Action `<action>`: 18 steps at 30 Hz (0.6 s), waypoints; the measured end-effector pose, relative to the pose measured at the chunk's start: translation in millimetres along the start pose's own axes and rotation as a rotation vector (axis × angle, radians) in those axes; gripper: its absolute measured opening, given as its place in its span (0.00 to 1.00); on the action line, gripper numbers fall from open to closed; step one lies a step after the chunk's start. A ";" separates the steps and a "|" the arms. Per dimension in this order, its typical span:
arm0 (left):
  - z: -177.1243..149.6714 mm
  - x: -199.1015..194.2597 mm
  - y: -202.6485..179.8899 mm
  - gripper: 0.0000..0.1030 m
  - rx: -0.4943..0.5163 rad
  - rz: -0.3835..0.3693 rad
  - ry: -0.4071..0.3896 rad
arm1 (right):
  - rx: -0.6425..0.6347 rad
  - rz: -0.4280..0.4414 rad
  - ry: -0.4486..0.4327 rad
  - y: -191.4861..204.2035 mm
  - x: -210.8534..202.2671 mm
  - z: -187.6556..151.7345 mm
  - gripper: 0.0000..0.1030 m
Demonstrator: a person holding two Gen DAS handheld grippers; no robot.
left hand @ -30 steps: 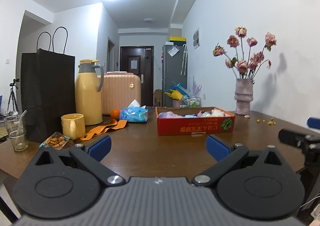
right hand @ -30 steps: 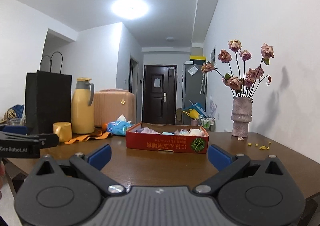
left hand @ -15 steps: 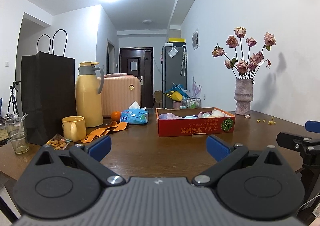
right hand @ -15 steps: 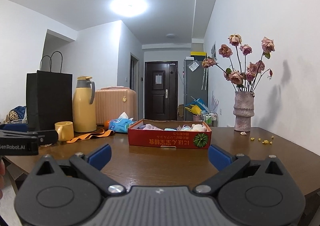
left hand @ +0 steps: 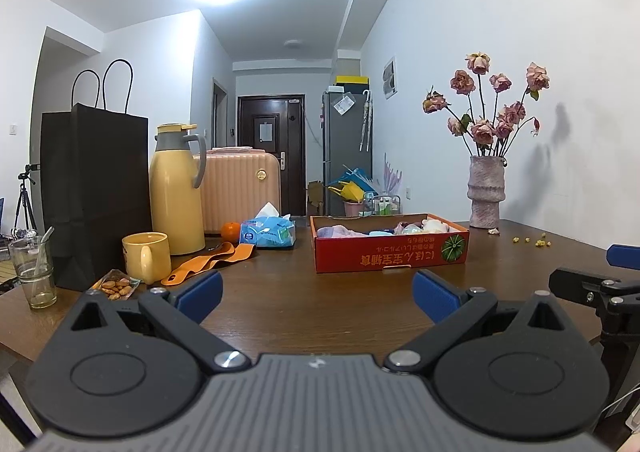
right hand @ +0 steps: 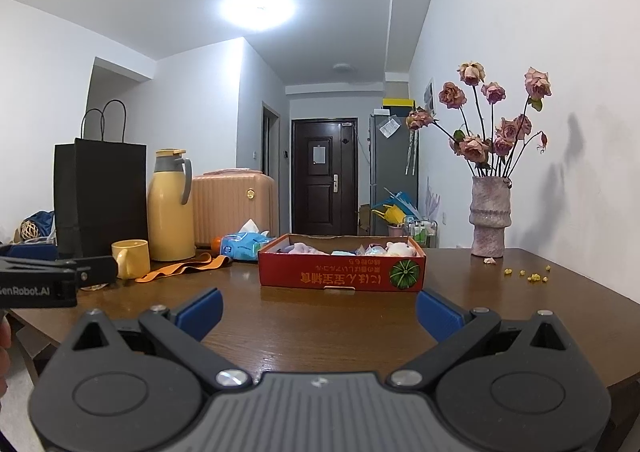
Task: Organize soft objects
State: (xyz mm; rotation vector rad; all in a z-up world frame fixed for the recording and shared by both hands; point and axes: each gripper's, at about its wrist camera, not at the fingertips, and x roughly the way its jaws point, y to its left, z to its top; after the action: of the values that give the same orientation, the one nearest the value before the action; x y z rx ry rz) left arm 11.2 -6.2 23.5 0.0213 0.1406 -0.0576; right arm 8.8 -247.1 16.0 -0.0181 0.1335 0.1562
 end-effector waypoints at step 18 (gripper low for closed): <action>-0.6 -0.4 -0.2 1.00 0.003 -0.003 0.000 | 0.000 0.002 0.001 2.2 1.0 -0.9 1.00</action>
State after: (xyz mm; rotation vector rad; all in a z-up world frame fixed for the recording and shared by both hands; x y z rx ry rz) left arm 10.7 -6.4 23.0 0.0244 0.1405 -0.0603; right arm 9.3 -244.8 15.0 -0.0183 0.1344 0.1586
